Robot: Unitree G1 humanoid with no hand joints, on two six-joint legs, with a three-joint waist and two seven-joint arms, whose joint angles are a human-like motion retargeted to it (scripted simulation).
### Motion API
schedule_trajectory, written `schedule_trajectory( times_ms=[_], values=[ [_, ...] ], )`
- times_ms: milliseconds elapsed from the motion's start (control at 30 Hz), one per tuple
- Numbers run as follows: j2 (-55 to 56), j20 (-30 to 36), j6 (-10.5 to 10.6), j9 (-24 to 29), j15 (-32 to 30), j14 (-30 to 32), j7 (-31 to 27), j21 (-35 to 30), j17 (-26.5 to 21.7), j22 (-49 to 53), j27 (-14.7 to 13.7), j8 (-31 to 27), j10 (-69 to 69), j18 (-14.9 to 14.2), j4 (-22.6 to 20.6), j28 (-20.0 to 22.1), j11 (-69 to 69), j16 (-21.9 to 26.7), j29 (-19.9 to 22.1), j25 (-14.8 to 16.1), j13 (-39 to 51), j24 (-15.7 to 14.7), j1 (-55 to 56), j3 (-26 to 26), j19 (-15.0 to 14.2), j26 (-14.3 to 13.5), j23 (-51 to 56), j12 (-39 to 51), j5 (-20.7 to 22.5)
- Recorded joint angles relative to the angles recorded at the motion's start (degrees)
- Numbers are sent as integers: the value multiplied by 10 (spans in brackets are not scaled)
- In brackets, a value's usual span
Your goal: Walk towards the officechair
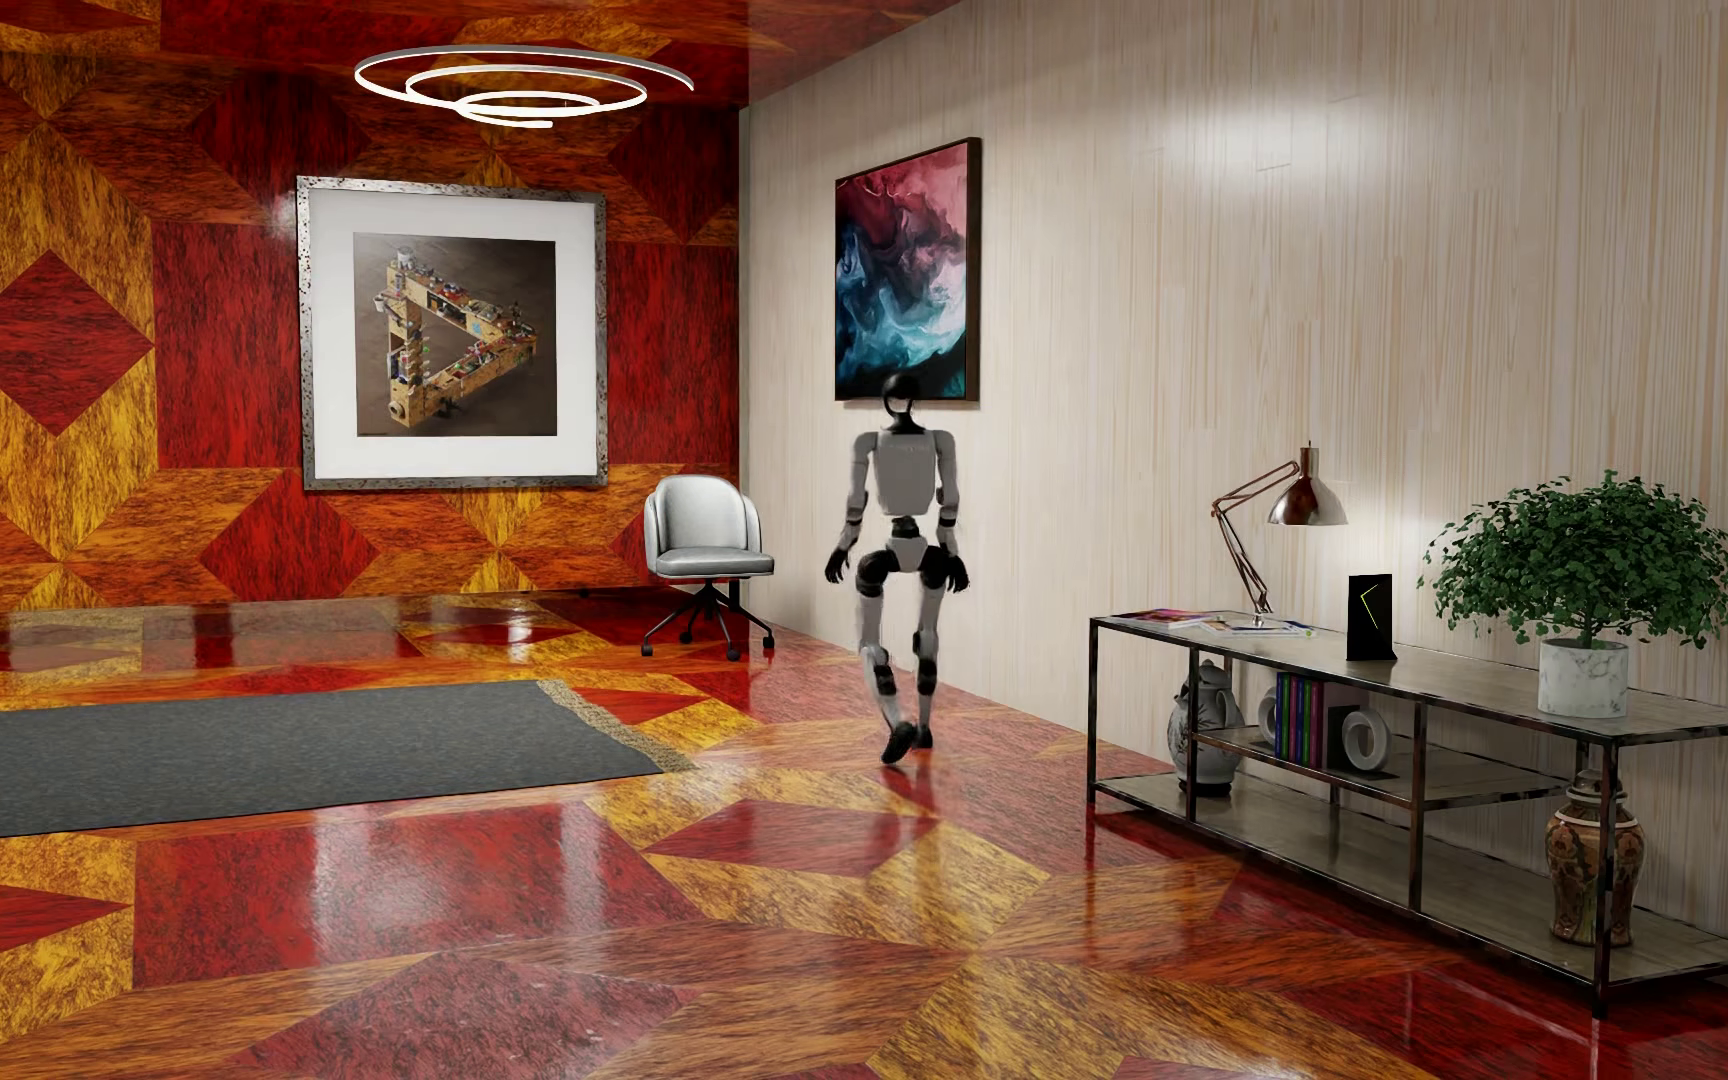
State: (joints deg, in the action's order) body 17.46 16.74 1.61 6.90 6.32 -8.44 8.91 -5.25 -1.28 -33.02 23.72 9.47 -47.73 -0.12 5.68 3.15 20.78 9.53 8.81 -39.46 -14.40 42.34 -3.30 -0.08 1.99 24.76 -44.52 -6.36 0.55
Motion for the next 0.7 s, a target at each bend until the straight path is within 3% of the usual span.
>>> schedule_trajectory(
  times_ms=[67, 100, 167, 233, 300, 367, 433, 467, 500, 533, 600, 667, 700],
  values=[
    [-66, 65, 16, 4, 41, 125, -31, 11, -4, -74, -15, 61, -193, -38, 76, -94, -19, 33, 5, -8, 26, 48, 109, -1, 6, 5, 7, 5, 10],
    [-88, 68, 24, 6, 62, 96, -34, 8, -16, -86, -29, 83, -249, -21, 107, -116, -14, 43, 12, -15, 42, 56, 152, 3, 7, 0, 4, -5, 18],
    [-124, -18, 34, 9, 99, 25, -21, 15, -38, -59, -35, 102, -275, 26, 120, -64, 0, 35, 13, -25, 92, 24, 219, 19, 7, 10, 8, -52, 28],
    [-151, -110, 34, 8, 134, -28, 1, 43, -49, -26, -47, 107, -195, 20, 91, 14, 16, 14, 29, -6, 123, -20, 267, 38, -4, 9, 49, -98, 29],
    [-181, -148, 30, 5, 159, -49, 54, 50, -65, -11, -72, 109, -23, 31, 67, 45, 14, -1, 48, 20, 144, -26, 283, 53, -5, 9, 94, -132, 29],
    [-219, -149, 24, -1, 171, 0, 153, 31, -88, -26, -88, 109, 202, 31, 43, 33, -12, -18, 52, 31, 161, -13, 265, 60, -13, 15, 129, -150, 32],
    [-258, -128, 17, -7, 174, 71, 295, 16, -95, -53, -83, 107, 352, 15, 31, -19, -33, -31, 50, 43, 172, 14, 237, 56, -29, 12, 145, -159, 33],
    [-271, -118, 13, -8, 179, 70, 308, 17, -89, -64, -82, 103, 344, 98, 32, -48, -25, -35, 52, 54, 170, 29, 234, 56, -35, 9, 150, -159, 34],
    [-286, -112, 8, -9, 179, 52, 310, 14, -85, -72, -79, 96, 323, 137, 30, -68, -15, -42, 55, 58, 163, 40, 224, 56, -41, 4, 149, -157, 27],
    [-296, -110, 0, -9, 167, 38, 314, 10, -79, -78, -73, 89, 312, 140, 22, -80, 6, -53, 61, 57, 151, 49, 206, 58, -49, 0, 142, -152, 10],
    [-269, -128, -20, -8, 91, 7, 319, -11, -58, -76, -53, 76, 302, 120, -4, -74, 127, -73, 67, 54, 118, 59, 166, 62, -69, 7, 95, -130, -42],
    [-185, -147, -35, -4, 0, -19, 328, -98, -70, -48, -24, 40, 305, 105, -31, -45, 322, -91, -20, 11, 98, 58, 128, 65, -142, -5, 42, -101, -105],
    [-140, -148, -41, -1, -35, -31, 326, -117, -73, -31, -16, 34, 306, 97, -42, -29, 414, -94, -51, -5, 81, 52, 110, 66, -161, -15, 39, -76, -135]
  ],
)
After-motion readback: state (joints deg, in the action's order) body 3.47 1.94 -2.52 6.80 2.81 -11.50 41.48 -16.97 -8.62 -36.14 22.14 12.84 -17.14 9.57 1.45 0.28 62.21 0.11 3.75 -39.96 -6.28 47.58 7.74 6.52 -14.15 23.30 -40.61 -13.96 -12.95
